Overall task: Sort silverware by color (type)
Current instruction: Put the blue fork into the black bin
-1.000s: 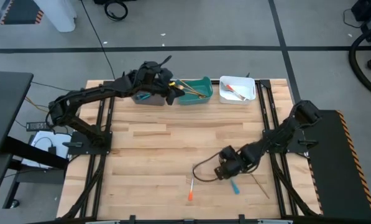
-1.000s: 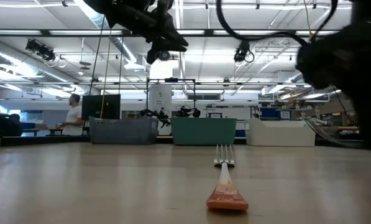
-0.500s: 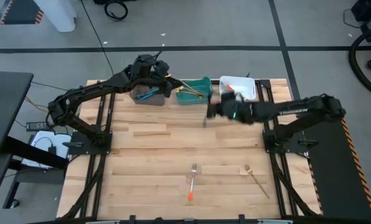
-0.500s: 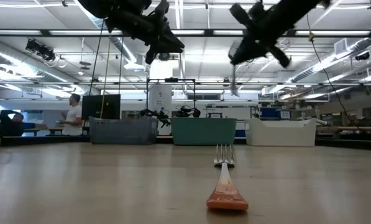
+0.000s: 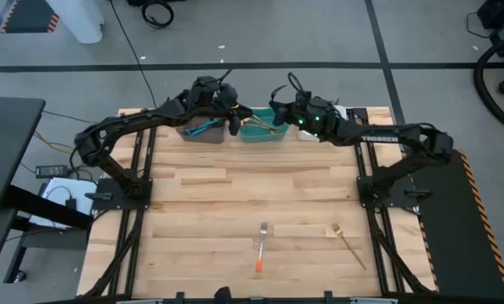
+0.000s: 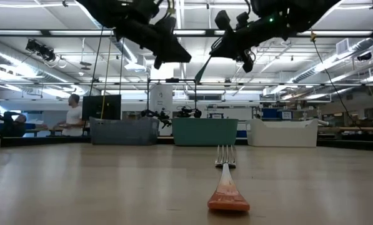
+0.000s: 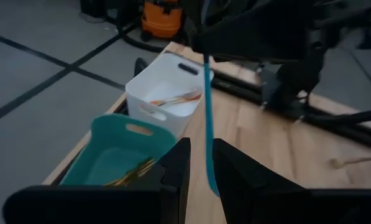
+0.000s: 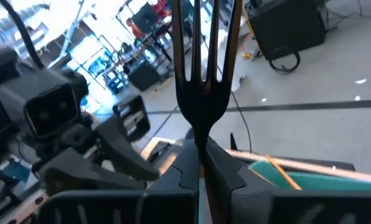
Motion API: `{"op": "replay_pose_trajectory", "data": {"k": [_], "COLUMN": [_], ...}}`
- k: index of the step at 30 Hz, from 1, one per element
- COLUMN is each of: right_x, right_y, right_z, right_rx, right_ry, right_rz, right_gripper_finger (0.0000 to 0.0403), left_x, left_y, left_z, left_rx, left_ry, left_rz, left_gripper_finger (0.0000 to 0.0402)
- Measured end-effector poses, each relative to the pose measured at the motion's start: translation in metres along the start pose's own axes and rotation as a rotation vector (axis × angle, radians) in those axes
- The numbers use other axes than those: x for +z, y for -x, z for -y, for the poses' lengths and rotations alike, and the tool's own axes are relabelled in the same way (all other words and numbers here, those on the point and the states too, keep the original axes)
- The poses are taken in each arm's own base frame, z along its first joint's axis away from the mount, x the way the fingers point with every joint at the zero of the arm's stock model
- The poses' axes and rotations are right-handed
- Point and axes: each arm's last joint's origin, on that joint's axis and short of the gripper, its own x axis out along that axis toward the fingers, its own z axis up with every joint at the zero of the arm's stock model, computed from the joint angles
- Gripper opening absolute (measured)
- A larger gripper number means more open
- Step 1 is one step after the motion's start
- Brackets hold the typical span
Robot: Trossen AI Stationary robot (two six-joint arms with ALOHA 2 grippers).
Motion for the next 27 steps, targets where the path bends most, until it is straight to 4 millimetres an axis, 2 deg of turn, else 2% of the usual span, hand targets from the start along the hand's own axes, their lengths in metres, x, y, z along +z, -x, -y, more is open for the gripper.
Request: {"op": "replay_pose_trajectory", "data": {"k": [9,18,21,25,27], "right_x": [-0.02,-0.019,-0.016,-0.015,-0.016], "right_y": [-0.023,-0.042,-0.044,-0.044,-0.044], "right_z": [0.007,-0.006,-0.01,-0.011,-0.011], "right_rx": [-0.004,0.052,0.066,0.066,0.086], "right_ry": [-0.03,-0.005,0.019,0.021,0.02], "right_rz": [-0.01,-0.034,-0.045,-0.051,-0.067], "right_gripper_finger": [0.0011,0.0011,0.0011,0.0012,0.0017], "left_x": [-0.016,-0.019,-0.019,-0.019,-0.019], "left_y": [-0.023,-0.031,-0.031,-0.031,-0.031], "left_z": [-0.006,-0.007,-0.007,-0.009,-0.009], "left_rx": [-0.002,-0.014,-0.002,0.005,0.007], "left_ry": [0.013,0.057,0.055,0.055,0.047], "left_rz": [-0.035,-0.025,-0.02,-0.018,-0.018], "left_gripper_finger": [0.0076,0.0074,0.0059,0.0013,0.0011]}}
